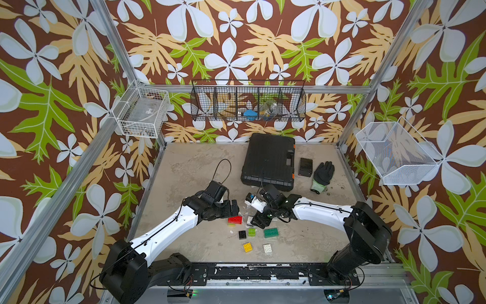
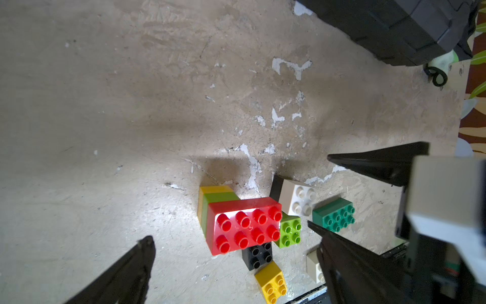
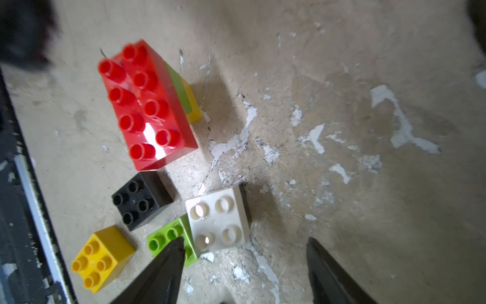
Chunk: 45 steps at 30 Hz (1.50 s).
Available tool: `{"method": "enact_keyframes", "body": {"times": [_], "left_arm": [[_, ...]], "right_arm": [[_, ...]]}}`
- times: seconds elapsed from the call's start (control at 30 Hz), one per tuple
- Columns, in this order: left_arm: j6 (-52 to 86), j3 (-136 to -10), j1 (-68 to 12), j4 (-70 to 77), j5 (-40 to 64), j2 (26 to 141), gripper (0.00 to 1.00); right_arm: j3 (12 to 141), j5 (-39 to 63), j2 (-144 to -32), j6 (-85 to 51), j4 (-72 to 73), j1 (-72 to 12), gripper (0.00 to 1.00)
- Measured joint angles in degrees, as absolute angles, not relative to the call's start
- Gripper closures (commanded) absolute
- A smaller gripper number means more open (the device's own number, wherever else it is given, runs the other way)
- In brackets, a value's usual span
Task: Assemble a giraffe with lego
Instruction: Move the lego brick at the center of the board, then pick up the lego brick from the center of the board.
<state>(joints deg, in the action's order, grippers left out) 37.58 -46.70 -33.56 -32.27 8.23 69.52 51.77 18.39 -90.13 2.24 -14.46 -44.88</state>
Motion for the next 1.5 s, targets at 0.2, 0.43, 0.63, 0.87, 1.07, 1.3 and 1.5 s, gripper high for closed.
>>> {"method": "enact_keyframes", "body": {"times": [0.2, 0.43, 0.63, 0.87, 1.07, 1.3, 1.5], "left_arm": [[37.34, -49.69, -37.58, -31.48, 6.7, 73.65, 0.0], [35.83, -52.01, -41.87, -33.63, 1.02, 79.07, 0.0], [35.7, -51.96, -42.06, -34.54, -1.34, 81.1, 0.0], [35.22, -52.42, -43.2, -34.87, -2.13, 82.96, 0.02], [34.76, -52.99, -44.16, -35.38, -2.57, 84.2, 0.07], [34.39, -52.23, -44.4, -36.14, -3.11, 84.95, 0.17], [34.41, -52.51, -44.4, -36.12, -3.2, 85.3, 0.29]], "right_arm": [[44.51, 23.05, -79.94, -5.93, -11.79, -42.81, 0.18], [44.34, 24.6, -79.07, -12.1, -12.05, -37.1, 0.14], [43.55, 26.72, -78.13, -15.09, -11.94, -32.25, 0.13], [43.53, 27.94, -77.69, -16.27, -12.01, -30.0, 0.13], [43.64, 28.29, -77.82, -16.4, -11.75, -29.26, 0.13], [43.62, 28.34, -77.49, -16.45, -11.7, -28.05, 0.13], [43.24, 28.47, -77.01, -16.45, -11.66, -27.35, 0.13]]}}
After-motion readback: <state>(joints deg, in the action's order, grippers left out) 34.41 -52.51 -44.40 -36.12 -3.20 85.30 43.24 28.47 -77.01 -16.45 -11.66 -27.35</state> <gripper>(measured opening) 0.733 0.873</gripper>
